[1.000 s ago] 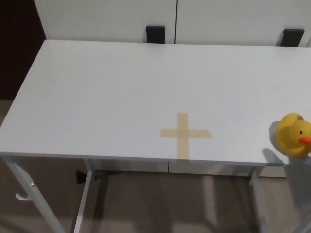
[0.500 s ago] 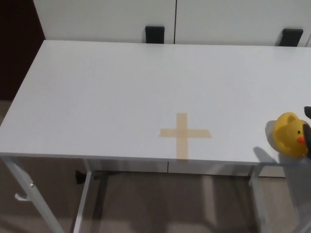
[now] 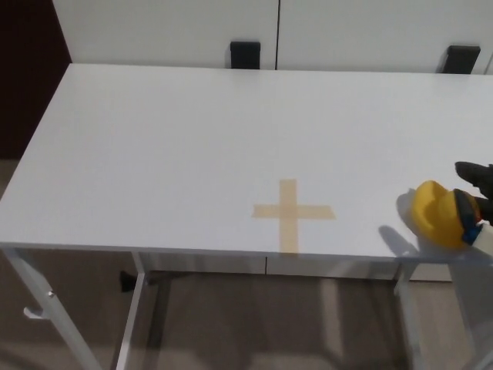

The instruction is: The robot uses its right hand to push the yellow duck toy to the center of the white desk.

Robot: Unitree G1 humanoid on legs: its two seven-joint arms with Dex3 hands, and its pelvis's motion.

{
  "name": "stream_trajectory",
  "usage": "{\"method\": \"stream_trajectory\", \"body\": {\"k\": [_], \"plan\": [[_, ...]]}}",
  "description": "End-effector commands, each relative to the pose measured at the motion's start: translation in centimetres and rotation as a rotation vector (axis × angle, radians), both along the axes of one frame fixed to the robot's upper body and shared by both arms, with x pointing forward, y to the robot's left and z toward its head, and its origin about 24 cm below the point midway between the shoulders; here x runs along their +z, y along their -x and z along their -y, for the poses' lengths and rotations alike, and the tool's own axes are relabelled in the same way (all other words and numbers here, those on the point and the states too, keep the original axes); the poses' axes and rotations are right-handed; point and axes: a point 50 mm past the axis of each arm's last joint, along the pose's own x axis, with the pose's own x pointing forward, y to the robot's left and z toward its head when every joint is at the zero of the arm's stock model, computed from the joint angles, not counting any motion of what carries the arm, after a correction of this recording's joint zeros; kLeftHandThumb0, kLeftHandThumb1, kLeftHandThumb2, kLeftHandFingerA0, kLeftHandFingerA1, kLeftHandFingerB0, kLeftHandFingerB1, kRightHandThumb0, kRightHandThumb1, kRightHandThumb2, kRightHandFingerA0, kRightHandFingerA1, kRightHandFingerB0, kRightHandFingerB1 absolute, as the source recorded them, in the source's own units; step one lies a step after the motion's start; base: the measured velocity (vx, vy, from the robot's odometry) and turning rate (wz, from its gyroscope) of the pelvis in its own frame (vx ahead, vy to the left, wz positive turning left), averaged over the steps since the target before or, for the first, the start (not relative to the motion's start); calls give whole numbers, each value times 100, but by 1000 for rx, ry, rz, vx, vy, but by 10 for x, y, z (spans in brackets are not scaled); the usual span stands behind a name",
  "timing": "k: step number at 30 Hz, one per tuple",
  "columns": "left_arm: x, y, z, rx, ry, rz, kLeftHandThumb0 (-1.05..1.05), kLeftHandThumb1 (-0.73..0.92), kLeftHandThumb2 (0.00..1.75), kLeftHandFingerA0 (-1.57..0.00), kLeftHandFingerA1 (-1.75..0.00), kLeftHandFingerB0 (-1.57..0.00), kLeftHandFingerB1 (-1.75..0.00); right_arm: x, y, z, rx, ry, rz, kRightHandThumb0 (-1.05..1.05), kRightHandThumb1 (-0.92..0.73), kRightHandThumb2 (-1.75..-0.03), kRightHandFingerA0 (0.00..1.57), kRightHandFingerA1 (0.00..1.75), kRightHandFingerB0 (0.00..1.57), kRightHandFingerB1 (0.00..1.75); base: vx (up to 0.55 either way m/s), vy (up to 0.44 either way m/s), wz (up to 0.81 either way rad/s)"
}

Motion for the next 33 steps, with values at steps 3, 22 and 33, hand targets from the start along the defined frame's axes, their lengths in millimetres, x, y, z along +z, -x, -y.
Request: {"method": "stream_trajectory", "body": {"k": [3, 22, 33], "plan": [[1, -1, 1, -48, -16, 25, 0, -51, 162, -141, -94, -137, -89, 0, -8, -27, 47, -6, 20, -86, -92, -78, 23, 44, 21, 34, 0, 0, 0], [-1, -1, 4, -64, -12, 1, 20, -59, 170, -145, -92, -146, -86, -14, -1, -72, -271, -81, 184, -97, -84, -116, 0, 22, 0, 6, 0, 0, 0], [-5, -3, 10, -102, -4, -14, 5, -14, 89, -134, -121, -133, -119, -8, -3, -98, -410, -38, 314, -105, -85, -115, 0, 16, 0, 2, 0, 0, 0]]}}
